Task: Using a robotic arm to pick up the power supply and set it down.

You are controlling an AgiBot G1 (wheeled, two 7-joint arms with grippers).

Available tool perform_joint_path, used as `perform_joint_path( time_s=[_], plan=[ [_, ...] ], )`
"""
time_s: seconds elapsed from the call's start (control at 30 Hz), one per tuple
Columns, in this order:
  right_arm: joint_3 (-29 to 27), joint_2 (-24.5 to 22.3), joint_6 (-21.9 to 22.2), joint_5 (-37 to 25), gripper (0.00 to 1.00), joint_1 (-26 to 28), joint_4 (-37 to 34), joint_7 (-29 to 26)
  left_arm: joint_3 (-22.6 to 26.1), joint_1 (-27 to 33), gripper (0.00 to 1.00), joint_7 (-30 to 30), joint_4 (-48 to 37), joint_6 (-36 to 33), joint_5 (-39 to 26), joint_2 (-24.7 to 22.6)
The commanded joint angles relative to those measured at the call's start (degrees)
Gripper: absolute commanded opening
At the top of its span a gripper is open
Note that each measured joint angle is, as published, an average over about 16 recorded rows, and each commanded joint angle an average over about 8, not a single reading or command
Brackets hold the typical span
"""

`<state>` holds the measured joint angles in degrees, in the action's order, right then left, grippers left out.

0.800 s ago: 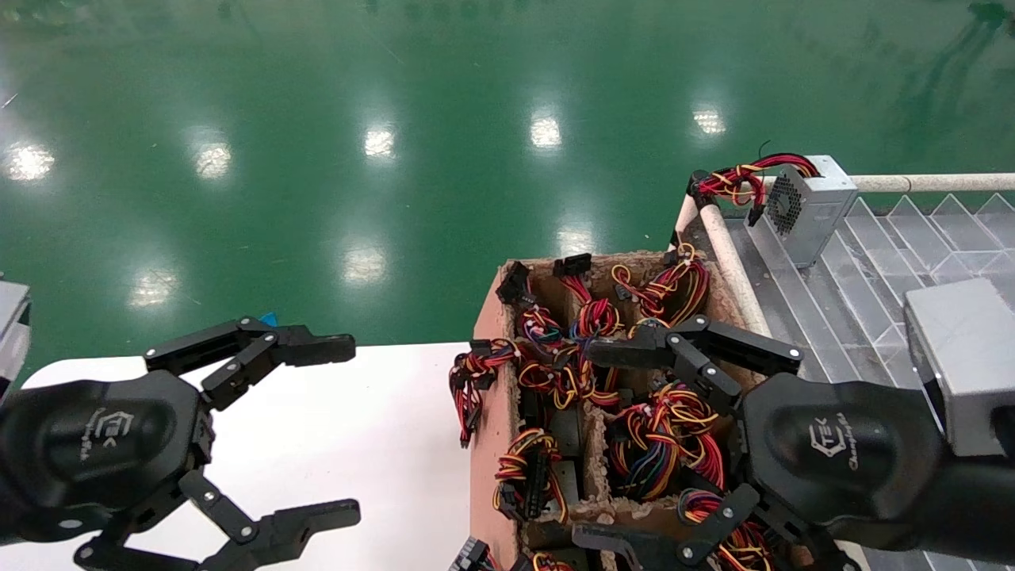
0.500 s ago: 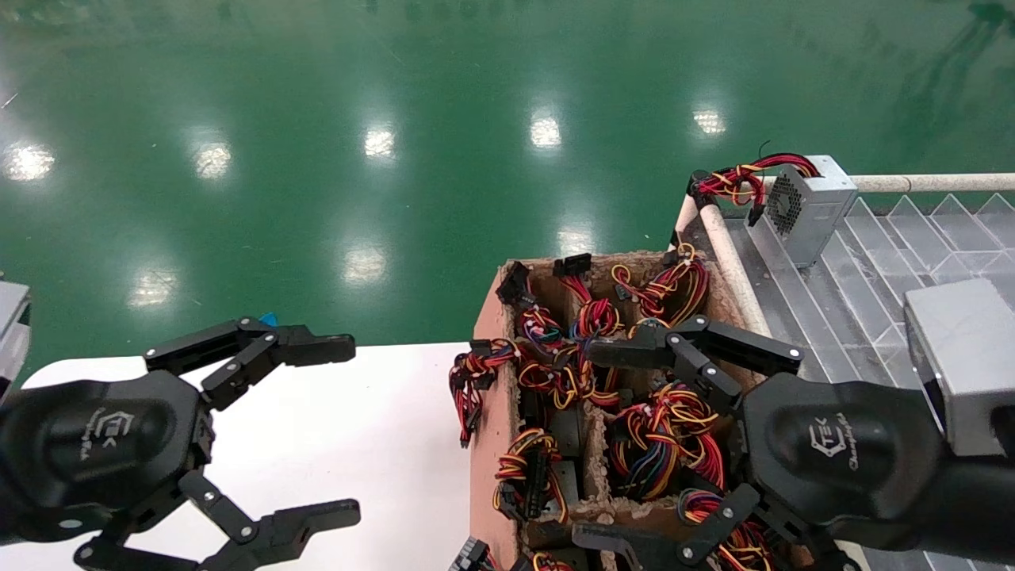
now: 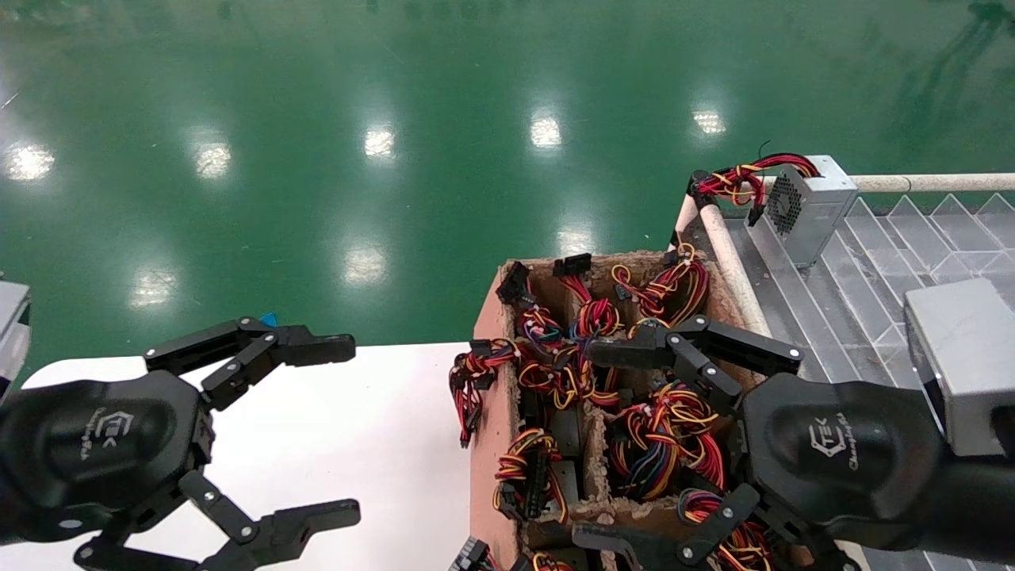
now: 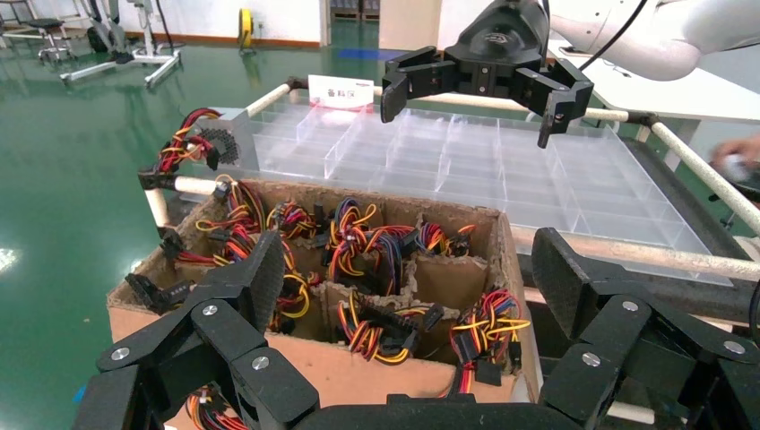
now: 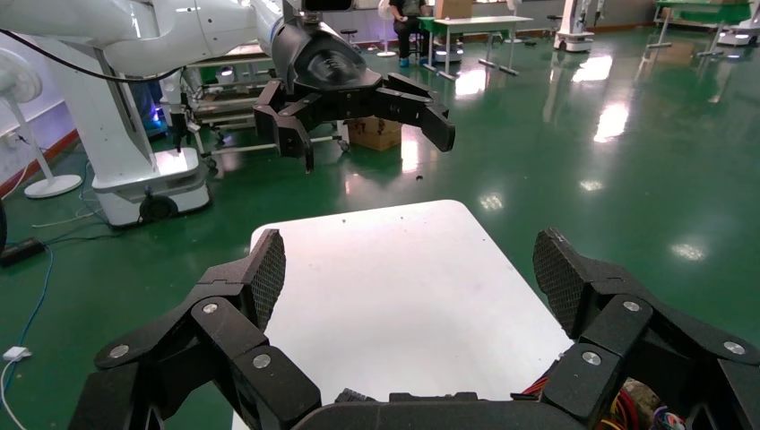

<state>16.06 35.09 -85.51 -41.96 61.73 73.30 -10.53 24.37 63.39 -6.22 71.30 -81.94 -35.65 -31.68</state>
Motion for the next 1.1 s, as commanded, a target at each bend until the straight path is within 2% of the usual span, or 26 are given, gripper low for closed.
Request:
perform_joint_path(
  time_s=[0.03,0.07,0.33,0.63,0.8,0.87,1.03,1.07,1.1],
  plan=[
    [0.00,0.00,0.00,0.00,1.00,0.00,0.00,0.00,0.00,0.00,1.00,0.00,0.00,0.00,0.00,0.00],
    [0.00,0.00,0.00,0.00,1.00,0.00,0.00,0.00,0.00,0.00,1.00,0.00,0.00,0.00,0.00,0.00],
    [0.00,-0.01,-0.02,0.01,1.00,-0.02,0.03,-0.03,0.00,0.00,0.00,0.00,0.00,0.00,0.00,0.00],
    [0.96,-0.98,-1.54,-2.57,1.00,1.25,0.44,0.42,0.00,0.00,0.00,0.00,0.00,0.00,0.00,0.00],
    [3.17,-0.19,-3.60,-4.03,0.98,-0.30,-2.26,1.48,0.00,0.00,0.00,0.00,0.00,0.00,0.00,0.00],
    [4.22,0.28,-4.29,-3.95,0.83,-1.57,-3.80,2.25,0.00,0.00,0.00,0.00,0.00,0.00,0.00,0.00],
    [8.06,0.82,-5.18,-4.84,0.20,-3.40,-5.37,4.27,0.00,0.00,0.00,0.00,0.00,0.00,0.00,0.00],
    [8.94,0.88,-5.19,-5.22,0.10,-3.48,-5.38,4.64,0.00,0.00,0.00,0.00,0.00,0.00,0.00,0.00],
    [9.79,0.93,-5.16,-5.65,0.04,-3.45,-5.35,5.01,0.00,0.00,0.00,0.00,0.00,0.00,0.00,0.00]
  ],
)
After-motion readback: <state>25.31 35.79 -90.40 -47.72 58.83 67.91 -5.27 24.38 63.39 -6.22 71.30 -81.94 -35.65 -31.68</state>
